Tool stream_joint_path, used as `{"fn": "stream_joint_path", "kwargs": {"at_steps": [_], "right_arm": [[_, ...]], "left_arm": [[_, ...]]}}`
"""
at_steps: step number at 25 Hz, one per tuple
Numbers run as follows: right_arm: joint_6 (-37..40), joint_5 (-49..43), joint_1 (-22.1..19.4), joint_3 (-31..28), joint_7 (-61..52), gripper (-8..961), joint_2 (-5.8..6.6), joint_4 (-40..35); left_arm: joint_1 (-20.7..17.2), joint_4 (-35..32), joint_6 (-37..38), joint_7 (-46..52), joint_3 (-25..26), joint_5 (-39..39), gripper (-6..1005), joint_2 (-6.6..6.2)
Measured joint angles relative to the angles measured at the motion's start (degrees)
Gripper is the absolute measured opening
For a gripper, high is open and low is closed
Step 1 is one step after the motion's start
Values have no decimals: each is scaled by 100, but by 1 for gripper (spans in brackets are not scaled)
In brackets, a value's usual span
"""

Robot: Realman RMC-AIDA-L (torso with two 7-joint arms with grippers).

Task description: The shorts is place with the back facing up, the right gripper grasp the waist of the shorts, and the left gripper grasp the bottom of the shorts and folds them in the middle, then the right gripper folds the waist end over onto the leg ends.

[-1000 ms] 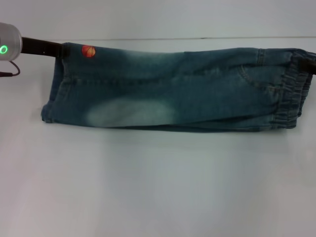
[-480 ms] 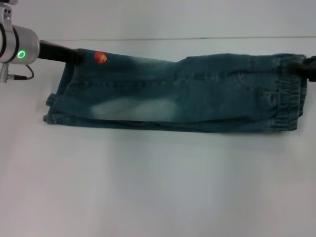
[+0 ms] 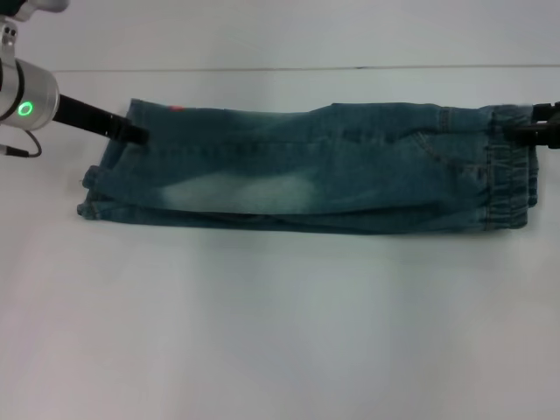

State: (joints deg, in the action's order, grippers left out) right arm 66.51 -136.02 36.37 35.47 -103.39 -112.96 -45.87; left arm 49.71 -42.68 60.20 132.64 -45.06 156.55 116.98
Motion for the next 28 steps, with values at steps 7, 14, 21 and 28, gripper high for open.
{"fn": "stream_joint_path", "kwargs": {"at_steps": [7, 14, 21, 28], "right_arm": [[-28, 30, -102, -39, 56, 779, -35, -26], [791, 598, -720, -142, 358, 912, -42, -455], [1068, 1910, -1812, -469, 2005, 918, -408, -460], [986, 2732, -2176, -1069, 4058, 918, -561, 993]], "left_arm": [[-24, -174, 253, -54, 21, 28, 591, 42], [-469, -717, 1103, -1078, 61, -1422, 887, 114], [-986, -634, 2231, -2315, 76, -2820, 921, 114], [-1284, -618, 2852, -2935, 75, -3262, 920, 248]]}}
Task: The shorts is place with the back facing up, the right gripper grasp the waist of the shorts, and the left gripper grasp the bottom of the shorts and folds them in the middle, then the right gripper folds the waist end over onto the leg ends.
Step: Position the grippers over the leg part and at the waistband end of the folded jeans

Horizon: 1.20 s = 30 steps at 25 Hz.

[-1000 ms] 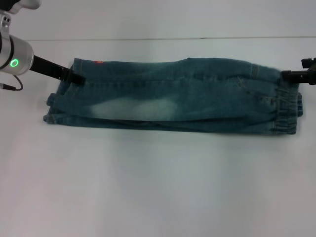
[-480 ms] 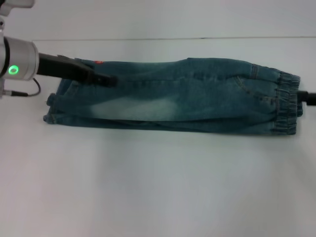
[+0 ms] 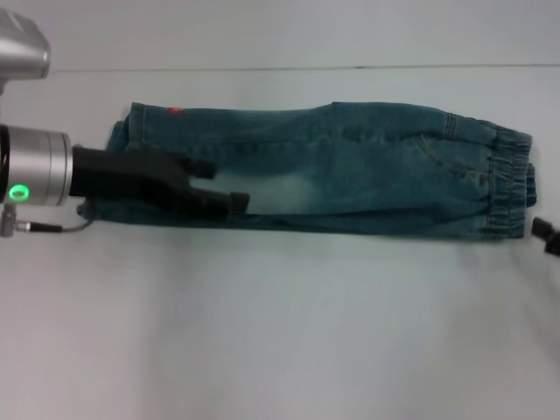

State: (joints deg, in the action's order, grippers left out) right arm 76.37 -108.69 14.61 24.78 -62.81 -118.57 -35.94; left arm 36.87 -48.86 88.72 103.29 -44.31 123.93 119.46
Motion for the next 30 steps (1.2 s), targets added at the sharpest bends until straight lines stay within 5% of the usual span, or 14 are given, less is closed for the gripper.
{"fn": "stream_joint_path", "kwargs": {"at_steps": [7, 30], "right_arm": [[-95, -10, 56, 31, 534, 919, 30, 645], [-591, -447, 619, 101, 619, 918, 64, 960]], "left_arm": [[11, 38, 747, -173, -33, -44, 920, 15], [-80, 68, 890, -190, -55, -36, 921, 63]]}}
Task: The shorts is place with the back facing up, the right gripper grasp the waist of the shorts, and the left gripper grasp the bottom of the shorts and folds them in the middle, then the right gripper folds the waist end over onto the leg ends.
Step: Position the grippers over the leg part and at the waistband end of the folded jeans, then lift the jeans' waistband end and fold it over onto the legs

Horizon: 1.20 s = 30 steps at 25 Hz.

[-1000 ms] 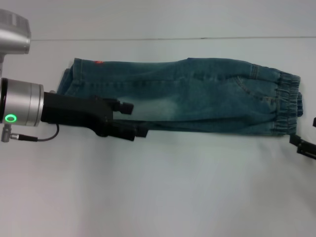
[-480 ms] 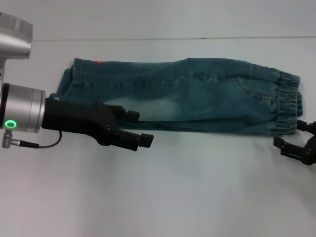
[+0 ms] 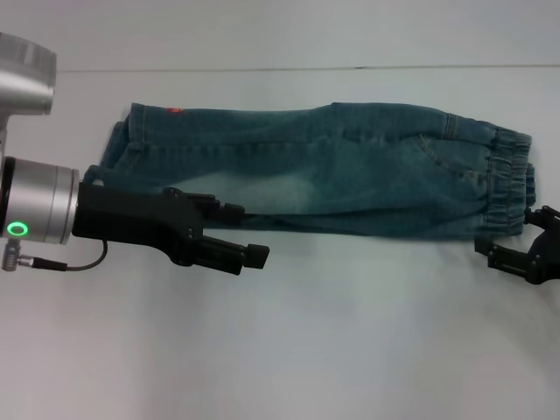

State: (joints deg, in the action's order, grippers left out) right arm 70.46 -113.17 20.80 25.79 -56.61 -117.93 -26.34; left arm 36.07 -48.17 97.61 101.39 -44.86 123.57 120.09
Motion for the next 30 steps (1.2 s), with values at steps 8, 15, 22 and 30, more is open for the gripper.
{"fn": "stream_joint_path", "kwargs": {"at_steps": [8, 15, 22, 30], "right_arm": [[83, -44, 0, 27, 98, 717, 74, 4], [135, -139, 43, 137, 54, 420, 137, 13], [160, -103, 19, 88, 117, 262, 141, -16], [509, -95, -260, 75, -65, 118, -144, -873]], "left_arm": [[-27, 10, -113, -88, -6, 33, 921, 58], [-66, 10, -147, -94, -5, 36, 921, 81], [-82, 20, -266, -175, 6, -3, 921, 164], [14, 503, -936, -794, 12, -341, 913, 392]]}}
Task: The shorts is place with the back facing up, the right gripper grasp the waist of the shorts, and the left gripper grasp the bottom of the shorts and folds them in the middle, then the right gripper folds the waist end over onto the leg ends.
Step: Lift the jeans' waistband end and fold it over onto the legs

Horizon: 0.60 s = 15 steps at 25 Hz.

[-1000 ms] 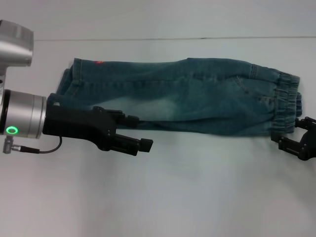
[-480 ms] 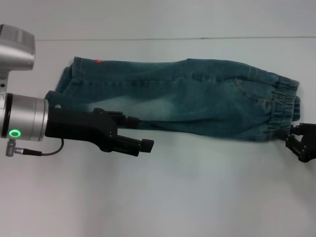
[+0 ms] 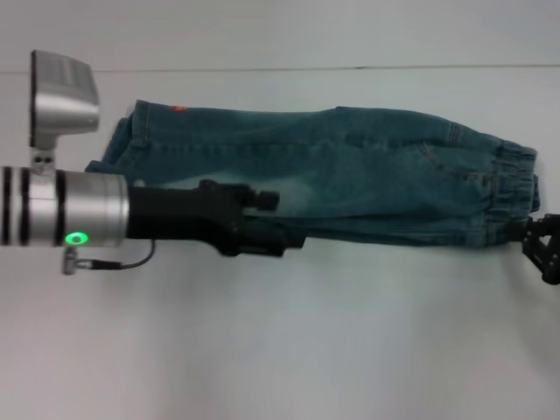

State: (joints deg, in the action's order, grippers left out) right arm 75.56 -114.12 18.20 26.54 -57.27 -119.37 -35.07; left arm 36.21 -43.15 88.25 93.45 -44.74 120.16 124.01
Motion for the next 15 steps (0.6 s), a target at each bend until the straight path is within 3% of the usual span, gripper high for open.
{"fn": "stream_joint_path", "kwargs": {"at_steps": [2, 4, 9, 15], "right_arm": [[164, 17, -87, -9, -114, 101, -74, -209], [419, 88, -160, -40, -167, 84, -74, -249], [760, 144, -274, -46, -371, 64, -57, -488], [1125, 148, -375, -50, -570, 59, -78, -799]], "left_arm": [[65, 440, -391, -321, -8, -315, 910, 4], [94, 840, -559, -820, -11, -603, 908, 11], [267, 1697, -817, -1618, -18, -1122, 741, 34], [541, 2714, -1836, -2436, 5, -2039, 504, 61]]}}
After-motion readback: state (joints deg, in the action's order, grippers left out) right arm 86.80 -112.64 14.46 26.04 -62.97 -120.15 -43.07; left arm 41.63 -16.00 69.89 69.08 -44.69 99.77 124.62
